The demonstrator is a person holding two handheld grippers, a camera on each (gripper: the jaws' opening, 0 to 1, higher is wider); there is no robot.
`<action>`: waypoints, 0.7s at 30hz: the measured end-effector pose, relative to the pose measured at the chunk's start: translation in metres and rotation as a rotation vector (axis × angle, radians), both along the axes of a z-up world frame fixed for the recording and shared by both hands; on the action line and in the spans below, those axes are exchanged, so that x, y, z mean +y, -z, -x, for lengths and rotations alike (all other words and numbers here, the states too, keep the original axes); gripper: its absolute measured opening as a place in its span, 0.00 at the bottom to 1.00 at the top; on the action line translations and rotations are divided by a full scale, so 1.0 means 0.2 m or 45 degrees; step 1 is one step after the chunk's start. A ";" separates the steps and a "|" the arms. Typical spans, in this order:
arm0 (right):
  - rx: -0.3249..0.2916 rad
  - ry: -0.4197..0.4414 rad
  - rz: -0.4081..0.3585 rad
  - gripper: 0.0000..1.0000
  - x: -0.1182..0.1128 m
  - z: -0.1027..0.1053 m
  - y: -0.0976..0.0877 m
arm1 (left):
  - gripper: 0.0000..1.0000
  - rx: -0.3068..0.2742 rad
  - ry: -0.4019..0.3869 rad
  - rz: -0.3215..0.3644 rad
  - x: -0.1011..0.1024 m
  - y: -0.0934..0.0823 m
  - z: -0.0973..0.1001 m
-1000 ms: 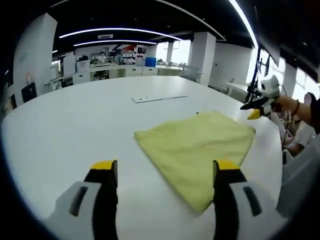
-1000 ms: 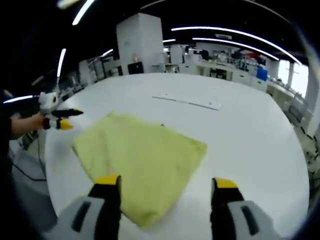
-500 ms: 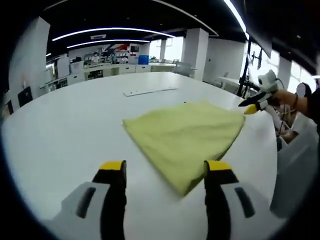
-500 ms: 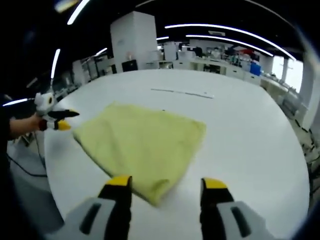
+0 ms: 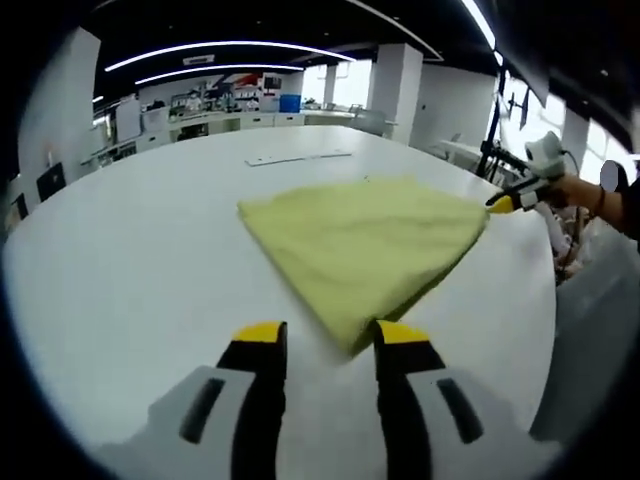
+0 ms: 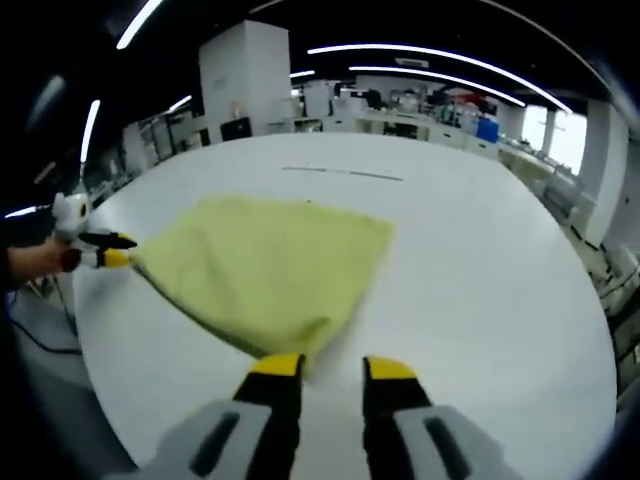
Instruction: Fold the garment on the visible template until the final outline fits inside the template.
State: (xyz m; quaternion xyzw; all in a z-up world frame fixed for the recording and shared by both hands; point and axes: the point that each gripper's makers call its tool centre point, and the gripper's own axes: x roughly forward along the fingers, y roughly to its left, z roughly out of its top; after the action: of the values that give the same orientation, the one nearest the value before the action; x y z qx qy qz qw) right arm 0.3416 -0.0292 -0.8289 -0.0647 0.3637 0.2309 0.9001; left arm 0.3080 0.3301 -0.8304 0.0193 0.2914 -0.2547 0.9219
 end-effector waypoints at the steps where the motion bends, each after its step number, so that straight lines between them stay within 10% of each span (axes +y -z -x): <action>1: 0.006 0.004 -0.005 0.16 0.01 0.01 0.00 | 0.20 0.006 0.002 0.008 0.00 0.01 0.00; 21: -0.009 0.045 -0.032 0.00 0.03 0.01 0.05 | 0.00 0.027 0.022 -0.002 -0.02 0.05 0.02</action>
State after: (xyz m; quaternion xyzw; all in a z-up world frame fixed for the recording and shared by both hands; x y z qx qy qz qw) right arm 0.3394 -0.0234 -0.8383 -0.0477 0.3587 0.2194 0.9061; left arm 0.3042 0.3252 -0.8398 0.0196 0.3011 -0.2625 0.9165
